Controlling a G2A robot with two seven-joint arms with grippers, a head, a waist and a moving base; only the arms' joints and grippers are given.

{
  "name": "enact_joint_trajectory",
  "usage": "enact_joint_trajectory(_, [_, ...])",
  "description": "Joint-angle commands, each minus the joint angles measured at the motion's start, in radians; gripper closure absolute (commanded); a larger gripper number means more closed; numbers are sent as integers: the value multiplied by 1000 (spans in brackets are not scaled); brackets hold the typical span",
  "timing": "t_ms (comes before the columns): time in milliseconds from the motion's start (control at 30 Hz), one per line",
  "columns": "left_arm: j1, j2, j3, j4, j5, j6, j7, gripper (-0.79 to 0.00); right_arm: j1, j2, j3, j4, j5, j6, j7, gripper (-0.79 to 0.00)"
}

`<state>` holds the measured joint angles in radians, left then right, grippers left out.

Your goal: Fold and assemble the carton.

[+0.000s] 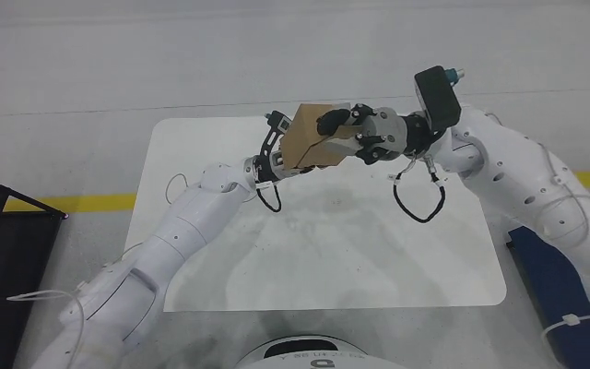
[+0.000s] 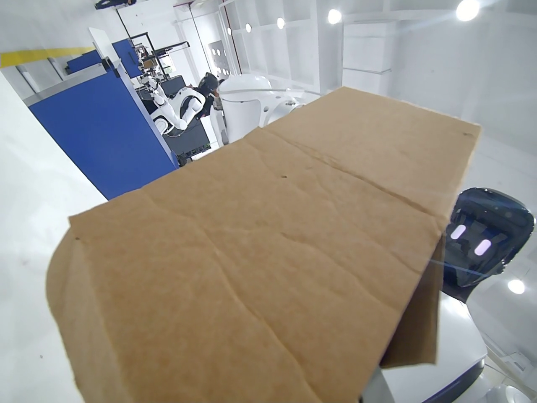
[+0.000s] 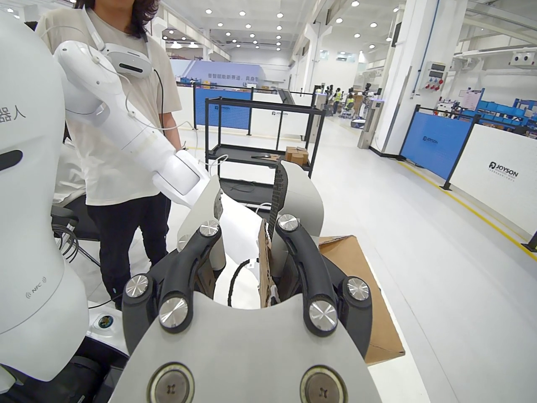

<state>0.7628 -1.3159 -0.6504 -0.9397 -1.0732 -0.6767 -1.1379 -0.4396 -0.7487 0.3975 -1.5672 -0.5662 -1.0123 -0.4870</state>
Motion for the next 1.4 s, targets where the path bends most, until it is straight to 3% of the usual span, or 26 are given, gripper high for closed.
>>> enact_joint_trajectory(0, [2, -3, -7, 2, 2, 1, -3, 0, 1, -5, -9, 5, 9, 0, 8, -283])
enact_joint_trajectory(400, [11, -27, -53, 2, 27, 11, -16, 0, 26, -28, -86, 29, 164, 0, 63, -240])
enact_joint_trajectory(600, [19, -36, -75, 3, 43, 17, -23, 0, 60, -30, -117, 56, 258, 0, 169, -117])
enact_joint_trajectory(767, [28, -41, -93, 0, 61, 26, -31, 0, 87, -20, -100, 72, 280, 0, 256, -74])
enact_joint_trajectory(900, [35, -45, -109, -5, 74, 34, -40, 0, 87, -6, -74, 62, 288, 0, 287, -126])
enact_joint_trajectory(1000, [41, -47, -121, -11, 82, 40, -46, 0, 81, 5, -54, 52, 294, 0, 300, -228])
enact_joint_trajectory(1100, [48, -49, -134, -17, 88, 46, -51, 0, 72, 14, -35, 41, 296, 0, 310, -274])
enact_joint_trajectory(1367, [66, -52, -167, -32, 113, 61, -67, 0, 36, 31, 17, 35, 284, 0, 322, -271])
